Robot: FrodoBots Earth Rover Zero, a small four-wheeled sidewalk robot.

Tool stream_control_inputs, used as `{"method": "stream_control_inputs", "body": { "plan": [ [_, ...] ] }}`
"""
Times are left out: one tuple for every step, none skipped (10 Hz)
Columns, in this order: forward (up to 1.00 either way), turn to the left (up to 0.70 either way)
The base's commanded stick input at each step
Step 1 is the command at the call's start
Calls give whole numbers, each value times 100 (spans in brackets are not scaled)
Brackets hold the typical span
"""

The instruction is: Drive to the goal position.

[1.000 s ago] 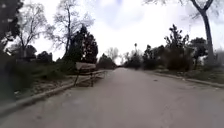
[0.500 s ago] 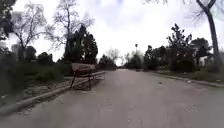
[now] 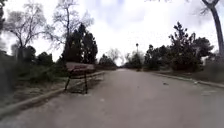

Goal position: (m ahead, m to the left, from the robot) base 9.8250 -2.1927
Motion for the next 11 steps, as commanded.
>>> {"method": "stream_control_inputs", "body": {
  "plan": [
    [70,0],
    [70,0],
    [70,0],
    [70,0],
    [70,0],
    [70,0],
    [70,0],
    [70,0],
    [70,0],
    [70,0],
    [70,0]
  ]
}}
